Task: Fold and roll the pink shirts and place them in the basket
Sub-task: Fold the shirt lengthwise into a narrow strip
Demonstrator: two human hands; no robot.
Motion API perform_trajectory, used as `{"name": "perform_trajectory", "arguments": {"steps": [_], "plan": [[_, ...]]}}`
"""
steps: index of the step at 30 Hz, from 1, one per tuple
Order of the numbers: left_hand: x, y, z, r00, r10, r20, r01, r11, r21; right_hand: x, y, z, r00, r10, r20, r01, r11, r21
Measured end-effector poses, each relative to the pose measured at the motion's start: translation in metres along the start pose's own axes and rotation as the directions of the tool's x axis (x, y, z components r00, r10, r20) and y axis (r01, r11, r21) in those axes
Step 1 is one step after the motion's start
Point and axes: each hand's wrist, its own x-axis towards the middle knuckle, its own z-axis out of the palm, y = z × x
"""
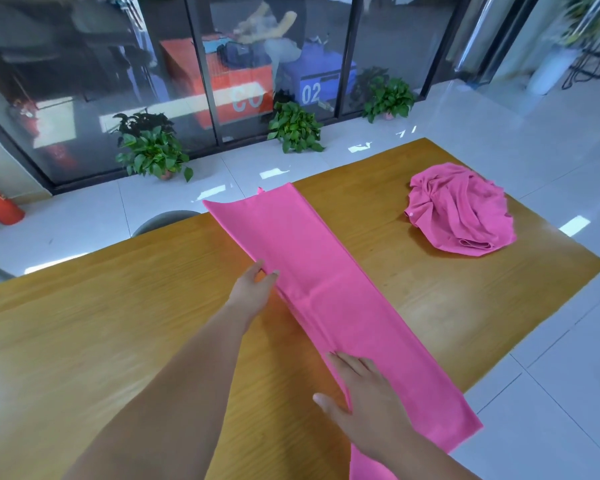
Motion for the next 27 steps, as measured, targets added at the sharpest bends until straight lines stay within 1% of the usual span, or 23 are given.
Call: {"name": "perform_trajectory", "arguments": {"steps": [3, 9, 12, 15, 18, 19, 20, 22, 24, 25, 27], "plan": [[0.003, 0.017, 0.016, 0.999, 0.020, 0.034, -0.018, 0.999, -0.035, -0.002, 0.016, -0.015, 0.999, 0.036, 0.003, -0.036, 0.996, 0.080], [0.008, 0.054, 0.056, 0.997, 0.048, 0.066, -0.041, 0.993, -0.112, 0.008, 0.050, -0.044, 0.996, 0.075, -0.048, -0.067, 0.987, 0.143], [0.013, 0.069, 0.079, 0.997, 0.055, 0.060, -0.045, 0.987, -0.156, 0.015, 0.069, -0.064, 0.996, 0.072, -0.046, -0.062, 0.979, 0.196], [0.022, 0.083, 0.106, 0.998, 0.035, 0.048, -0.027, 0.988, -0.152, 0.024, 0.096, -0.078, 0.997, 0.068, -0.035, -0.057, 0.968, 0.245], [0.036, 0.092, 0.133, 0.999, 0.021, 0.047, -0.015, 0.992, -0.124, 0.039, 0.130, -0.081, 0.996, 0.088, -0.009, -0.080, 0.938, 0.337], [0.039, 0.095, 0.143, 0.998, 0.019, 0.055, -0.014, 0.996, -0.089, 0.044, 0.142, -0.080, 0.995, 0.101, 0.005, -0.096, 0.925, 0.367], [0.042, 0.096, 0.152, 0.998, 0.031, 0.062, -0.030, 0.999, -0.016, 0.050, 0.155, -0.078, 0.993, 0.113, 0.023, -0.113, 0.915, 0.388], [0.044, 0.091, 0.170, 0.993, 0.063, 0.098, -0.083, 0.974, 0.211, 0.061, 0.178, -0.070, 0.990, 0.130, 0.063, -0.144, 0.898, 0.417], [0.043, 0.077, 0.185, 0.989, 0.068, 0.135, -0.119, 0.903, 0.414, 0.069, 0.199, -0.061, 0.983, 0.138, 0.122, -0.177, 0.897, 0.406], [0.038, 0.067, 0.191, 0.987, 0.068, 0.143, -0.130, 0.864, 0.486, 0.070, 0.207, -0.058, 0.978, 0.145, 0.148, -0.192, 0.900, 0.390], [0.020, 0.042, 0.201, 0.984, 0.111, 0.141, -0.173, 0.805, 0.567, 0.070, 0.219, -0.053, 0.979, 0.144, 0.144, -0.188, 0.908, 0.374]]}}
